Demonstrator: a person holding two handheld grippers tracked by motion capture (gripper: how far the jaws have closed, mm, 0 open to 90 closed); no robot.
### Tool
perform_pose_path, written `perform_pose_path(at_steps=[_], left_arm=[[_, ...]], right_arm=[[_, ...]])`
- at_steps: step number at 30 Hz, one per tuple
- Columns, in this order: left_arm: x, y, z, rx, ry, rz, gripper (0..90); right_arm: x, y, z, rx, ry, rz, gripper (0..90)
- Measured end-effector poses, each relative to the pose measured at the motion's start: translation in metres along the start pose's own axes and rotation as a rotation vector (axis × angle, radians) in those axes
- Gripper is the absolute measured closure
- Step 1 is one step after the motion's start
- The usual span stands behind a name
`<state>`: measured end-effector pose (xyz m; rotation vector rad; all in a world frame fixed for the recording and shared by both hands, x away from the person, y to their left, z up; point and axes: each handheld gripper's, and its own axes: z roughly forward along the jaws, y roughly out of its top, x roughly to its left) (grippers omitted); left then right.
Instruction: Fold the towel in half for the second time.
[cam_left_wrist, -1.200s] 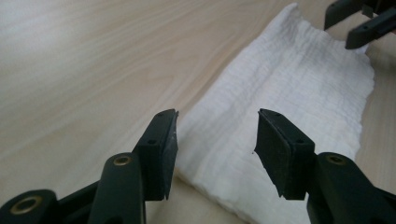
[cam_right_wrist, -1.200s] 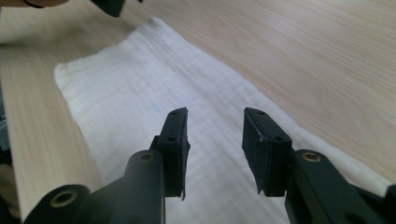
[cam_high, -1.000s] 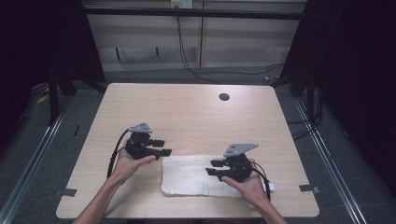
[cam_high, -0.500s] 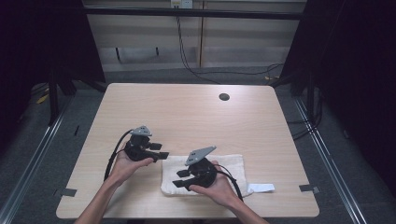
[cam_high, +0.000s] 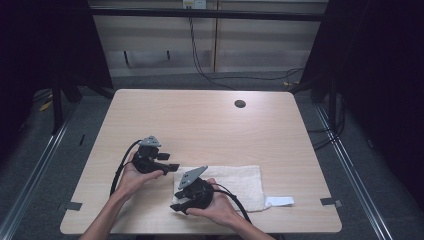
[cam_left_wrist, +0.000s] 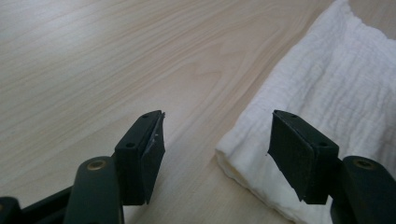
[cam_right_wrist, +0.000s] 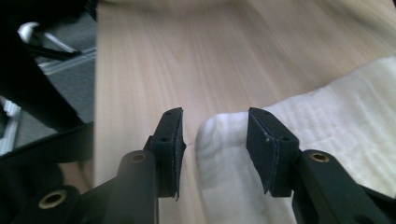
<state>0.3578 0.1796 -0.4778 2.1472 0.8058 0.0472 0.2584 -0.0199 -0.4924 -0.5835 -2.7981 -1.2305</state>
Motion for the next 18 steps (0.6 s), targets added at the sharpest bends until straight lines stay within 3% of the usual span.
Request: perform_pose_path(at_steps=[2, 6, 9, 13, 18], left_arm=[[0.001, 0.0, -0.003, -0.006, 0.009, -0.001, 34.9], [0.005, -0.002, -0.008, -0.015, 0.018, -0.015, 34.7], [0.005, -0.002, -0.007, 0.0, 0.0, -0.019, 33.3], [0.005, -0.003, -0.006, 0.01, 0.001, -0.019, 33.7], [0.005, -0.004, 0.002, 0.046, -0.006, -0.005, 38.0]], right_arm=[[0.0, -0.002, 0.004, 0.004, 0.011, 0.001, 56.6], [0.008, -0.005, 0.007, 0.0, -0.052, -0.049, 61.0], [0.01, -0.006, 0.007, -0.002, -0.085, -0.065, 66.6], [0.008, -0.006, 0.006, 0.008, -0.081, -0.077, 71.5], [0.001, -0.008, 0.004, -0.007, -0.056, -0.034, 81.4]])
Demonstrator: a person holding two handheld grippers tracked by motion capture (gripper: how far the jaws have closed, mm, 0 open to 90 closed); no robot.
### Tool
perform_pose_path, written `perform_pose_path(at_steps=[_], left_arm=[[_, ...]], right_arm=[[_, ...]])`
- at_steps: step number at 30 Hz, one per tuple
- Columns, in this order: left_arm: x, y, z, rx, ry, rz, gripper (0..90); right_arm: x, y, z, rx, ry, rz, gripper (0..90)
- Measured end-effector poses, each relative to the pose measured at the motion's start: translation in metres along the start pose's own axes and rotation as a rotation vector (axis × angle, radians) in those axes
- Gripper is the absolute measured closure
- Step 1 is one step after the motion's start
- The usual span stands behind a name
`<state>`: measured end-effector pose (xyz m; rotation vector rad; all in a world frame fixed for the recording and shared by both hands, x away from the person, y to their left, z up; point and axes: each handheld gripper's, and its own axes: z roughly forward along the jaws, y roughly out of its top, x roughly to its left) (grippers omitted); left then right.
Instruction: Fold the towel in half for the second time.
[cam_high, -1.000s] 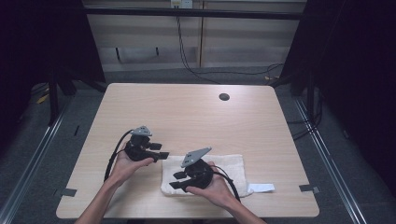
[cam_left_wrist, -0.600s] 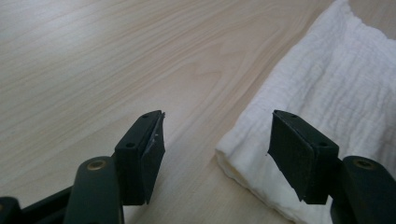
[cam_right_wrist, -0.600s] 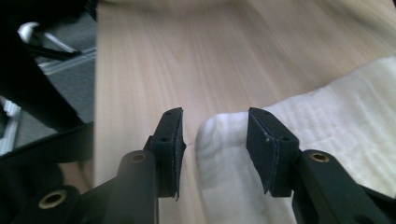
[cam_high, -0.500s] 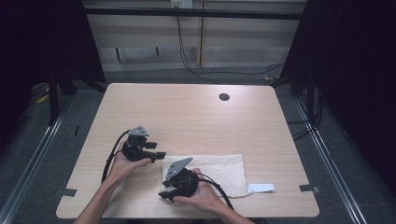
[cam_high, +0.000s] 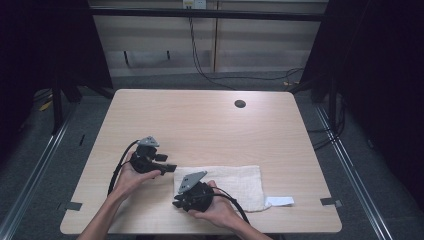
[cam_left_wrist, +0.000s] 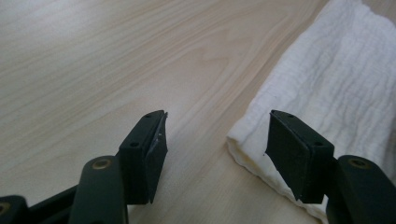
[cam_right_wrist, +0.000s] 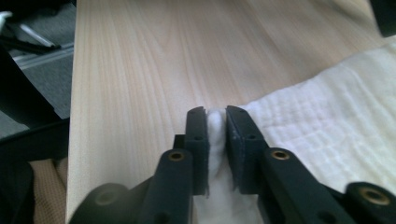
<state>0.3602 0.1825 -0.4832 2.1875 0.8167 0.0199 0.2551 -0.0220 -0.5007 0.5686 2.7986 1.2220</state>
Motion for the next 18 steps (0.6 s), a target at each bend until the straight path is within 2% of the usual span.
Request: perform_pose_path(at_steps=[2, 4, 10, 18], left_arm=[[-0.002, -0.001, 0.004, 0.006, -0.003, 0.011, 39.4], [-0.006, 0.0, 0.006, 0.025, -0.007, 0.04, 41.1], [-0.009, -0.001, 0.013, 0.043, -0.022, 0.056, 48.0], [-0.01, 0.002, 0.021, 0.059, -0.028, 0.062, 50.0]], right_arm=[[-0.001, -0.001, 0.0, -0.008, 0.0, 0.015, 82.9], [-0.001, 0.0, 0.0, -0.002, -0.002, 0.021, 83.5], [-0.003, -0.001, 0.0, -0.008, 0.007, 0.036, 83.7], [-0.003, -0.002, 0.0, -0.012, 0.017, 0.056, 83.2]])
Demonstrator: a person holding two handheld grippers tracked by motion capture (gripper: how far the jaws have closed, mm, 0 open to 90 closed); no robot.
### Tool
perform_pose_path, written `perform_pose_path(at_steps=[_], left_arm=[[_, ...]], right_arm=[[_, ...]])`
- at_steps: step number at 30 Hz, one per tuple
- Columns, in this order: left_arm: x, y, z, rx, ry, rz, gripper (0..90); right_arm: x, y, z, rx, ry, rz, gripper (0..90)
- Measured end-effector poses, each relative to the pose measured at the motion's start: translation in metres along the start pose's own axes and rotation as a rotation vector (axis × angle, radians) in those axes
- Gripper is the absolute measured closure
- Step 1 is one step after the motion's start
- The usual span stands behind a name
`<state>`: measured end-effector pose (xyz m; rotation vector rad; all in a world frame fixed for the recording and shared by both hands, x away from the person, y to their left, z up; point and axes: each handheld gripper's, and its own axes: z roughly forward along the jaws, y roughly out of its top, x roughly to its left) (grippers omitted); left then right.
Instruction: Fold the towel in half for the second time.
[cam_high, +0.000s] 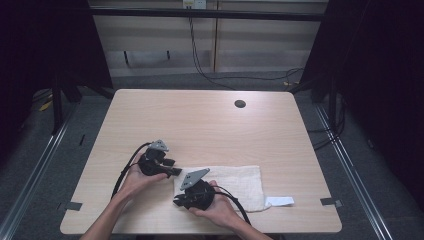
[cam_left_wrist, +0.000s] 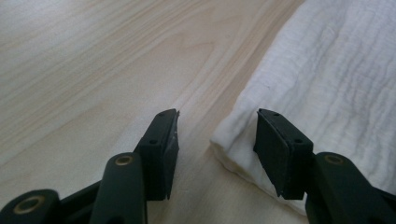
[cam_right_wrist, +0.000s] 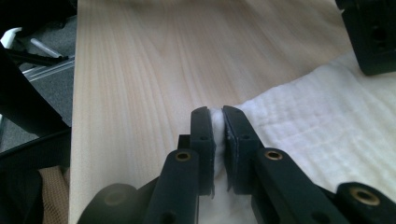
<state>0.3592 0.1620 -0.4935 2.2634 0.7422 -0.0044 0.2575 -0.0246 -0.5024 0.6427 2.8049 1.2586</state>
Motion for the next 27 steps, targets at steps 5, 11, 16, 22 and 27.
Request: perform_pose_path(at_steps=[5, 11, 16, 22, 27], left_arm=[[-0.006, 0.0037, -0.0001, -0.016, -0.005, 0.01, 55.0], [-0.0063, 0.0033, 0.0046, 0.027, -0.02, 0.026, 59.1], [-0.0076, 0.0024, 0.0049, 0.028, -0.037, 0.033, 63.7], [-0.0063, 0.0011, 0.0049, 0.037, -0.088, 0.02, 84.6], [-0.0047, 0.0039, -0.0005, -0.018, -0.124, -0.023, 85.2]], right_arm=[[-0.0007, 0.0001, 0.0003, -0.002, 0.0, -0.01, 83.2], [-0.0002, 0.0002, 0.0001, -0.003, 0.002, 0.011, 83.1], [-0.0006, 0.0006, 0.0, 0.0, 0.004, 0.014, 83.1], [-0.0017, -0.0006, -0.0008, -0.014, 0.019, 0.016, 84.8], [-0.002, -0.0002, -0.0039, -0.032, 0.011, 0.033, 85.7]])
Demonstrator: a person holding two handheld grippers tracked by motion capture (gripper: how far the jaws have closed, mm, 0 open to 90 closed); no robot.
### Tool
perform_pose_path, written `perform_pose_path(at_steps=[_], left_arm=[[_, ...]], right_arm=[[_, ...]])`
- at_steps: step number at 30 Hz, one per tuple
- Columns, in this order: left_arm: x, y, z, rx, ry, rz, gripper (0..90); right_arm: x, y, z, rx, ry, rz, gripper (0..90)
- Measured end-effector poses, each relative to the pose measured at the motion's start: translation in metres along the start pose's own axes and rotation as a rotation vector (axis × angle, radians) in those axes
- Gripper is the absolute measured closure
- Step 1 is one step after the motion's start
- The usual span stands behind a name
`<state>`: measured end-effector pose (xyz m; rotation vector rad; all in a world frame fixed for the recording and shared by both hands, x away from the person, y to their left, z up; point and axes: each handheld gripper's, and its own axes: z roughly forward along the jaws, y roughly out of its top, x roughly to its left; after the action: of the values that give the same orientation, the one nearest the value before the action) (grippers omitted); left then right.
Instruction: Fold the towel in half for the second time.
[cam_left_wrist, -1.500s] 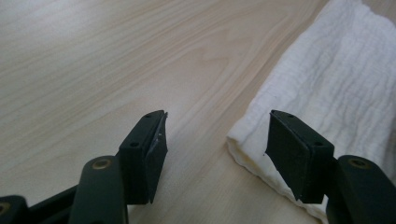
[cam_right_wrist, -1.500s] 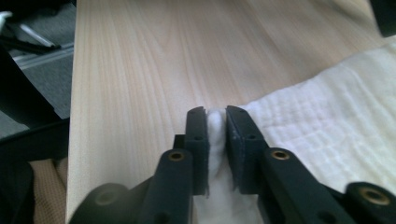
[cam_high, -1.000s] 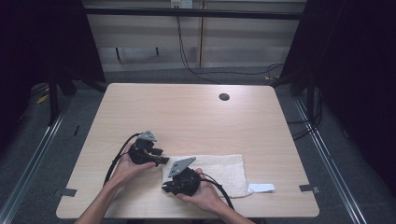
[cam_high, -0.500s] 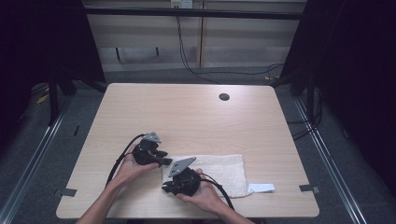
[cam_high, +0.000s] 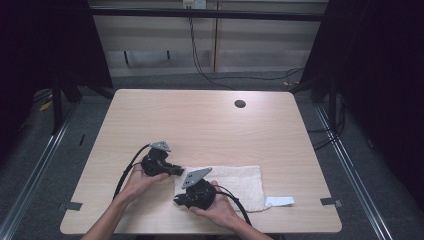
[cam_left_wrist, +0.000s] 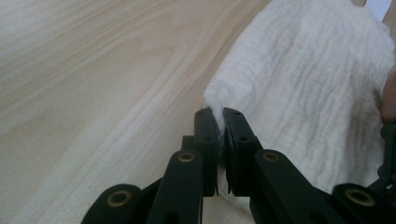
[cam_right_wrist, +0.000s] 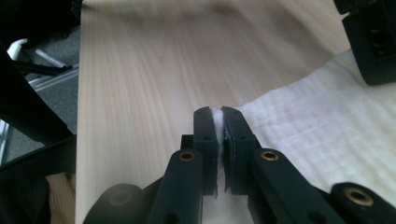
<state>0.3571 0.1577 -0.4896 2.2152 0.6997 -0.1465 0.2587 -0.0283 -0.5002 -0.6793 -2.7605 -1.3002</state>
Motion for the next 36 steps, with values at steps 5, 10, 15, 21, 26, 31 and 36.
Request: perform_pose_path(at_steps=[5, 10, 15, 21, 26, 31, 36], left_arm=[[0.001, 0.001, -0.002, 0.004, 0.008, -0.018, 85.3], [0.003, 0.004, -0.006, -0.041, -0.014, -0.054, 85.3], [0.001, 0.013, -0.013, -0.094, -0.036, -0.07, 85.3], [-0.002, 0.02, -0.017, -0.111, -0.032, -0.064, 85.2], [-0.004, 0.022, -0.025, -0.132, -0.029, -0.049, 85.2], [-0.005, 0.023, -0.032, -0.134, -0.016, -0.052, 85.1], [-0.003, 0.025, -0.043, -0.166, -0.003, -0.074, 85.2]], right_arm=[[-0.002, 0.002, -0.006, -0.016, 0.005, 0.013, 85.7], [-0.001, 0.01, -0.017, -0.043, 0.008, 0.004, 85.7], [-0.002, 0.018, -0.029, -0.071, 0.007, -0.002, 85.9], [-0.001, 0.022, -0.039, -0.095, 0.008, 0.004, 85.9], [0.0, 0.025, -0.047, -0.113, 0.012, 0.021, 86.2], [0.002, 0.031, -0.055, -0.146, 0.016, 0.023, 86.3], [0.002, 0.045, -0.057, -0.147, 0.014, -0.018, 86.2]])
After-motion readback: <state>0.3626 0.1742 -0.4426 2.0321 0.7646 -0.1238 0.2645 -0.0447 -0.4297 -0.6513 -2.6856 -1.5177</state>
